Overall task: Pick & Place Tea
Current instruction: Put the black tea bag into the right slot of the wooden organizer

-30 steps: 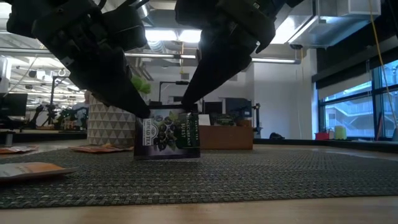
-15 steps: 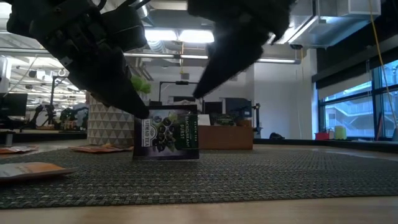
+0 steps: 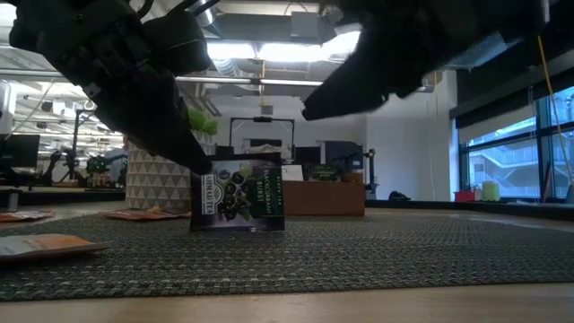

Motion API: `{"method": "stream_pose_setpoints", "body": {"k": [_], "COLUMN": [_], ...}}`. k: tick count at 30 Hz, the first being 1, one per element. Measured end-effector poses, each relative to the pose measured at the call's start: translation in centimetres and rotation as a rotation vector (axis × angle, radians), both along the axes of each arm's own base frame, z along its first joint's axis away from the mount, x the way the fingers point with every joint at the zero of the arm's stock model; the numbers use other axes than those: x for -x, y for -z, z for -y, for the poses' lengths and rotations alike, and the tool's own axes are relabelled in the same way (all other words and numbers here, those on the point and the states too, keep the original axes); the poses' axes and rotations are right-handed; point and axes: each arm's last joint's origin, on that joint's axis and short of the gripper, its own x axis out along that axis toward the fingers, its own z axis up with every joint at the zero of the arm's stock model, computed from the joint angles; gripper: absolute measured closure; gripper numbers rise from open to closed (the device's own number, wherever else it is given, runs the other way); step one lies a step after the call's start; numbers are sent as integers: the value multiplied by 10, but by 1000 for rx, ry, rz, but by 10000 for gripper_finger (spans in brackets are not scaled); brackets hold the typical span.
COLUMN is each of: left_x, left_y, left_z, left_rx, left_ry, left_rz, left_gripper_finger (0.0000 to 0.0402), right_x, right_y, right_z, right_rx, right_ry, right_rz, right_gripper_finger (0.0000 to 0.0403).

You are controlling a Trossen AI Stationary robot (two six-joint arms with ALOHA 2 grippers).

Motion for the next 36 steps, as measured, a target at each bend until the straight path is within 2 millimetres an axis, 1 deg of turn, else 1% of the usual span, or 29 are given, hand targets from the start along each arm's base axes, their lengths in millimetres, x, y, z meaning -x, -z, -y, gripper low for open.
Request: {"method": "stream_pose_setpoints", "body": {"k": [4, 9, 15, 19, 22, 26, 29, 32, 36], "left_x": [0, 0, 0, 0, 0, 0, 0, 0, 0], "left_y": [0, 0, 0, 0, 0, 0, 0, 0, 0], "left_z": [0, 0, 0, 0, 0, 0, 0, 0, 0], "left_rx": [0, 1, 1, 2, 2, 2, 3, 3, 3], "left_ry": [1, 1, 1, 2, 2, 3, 3, 3, 3], "left_rz": [0, 0, 0, 0, 0, 0, 0, 0, 0], "left_gripper_finger": [399, 399, 397, 399, 397, 399, 398, 397, 399], "right_x": [13, 21, 22, 22, 21, 13, 1, -11, -23], "right_y": [16, 24, 26, 27, 33, 48, 56, 62, 64], "right_z": [4, 8, 8, 8, 8, 7, 3, -1, -6], "right_rx": [-52, -66, -63, -99, -101, -117, -103, -89, -77], "right_ry": [-23, -23, -16, 4, 9, 27, 24, 18, 16], "right_rz": [81, 116, 107, 104, 88, 73, 71, 72, 51], "right_gripper_finger": [231, 231, 231, 231, 231, 231, 231, 231, 231]}}
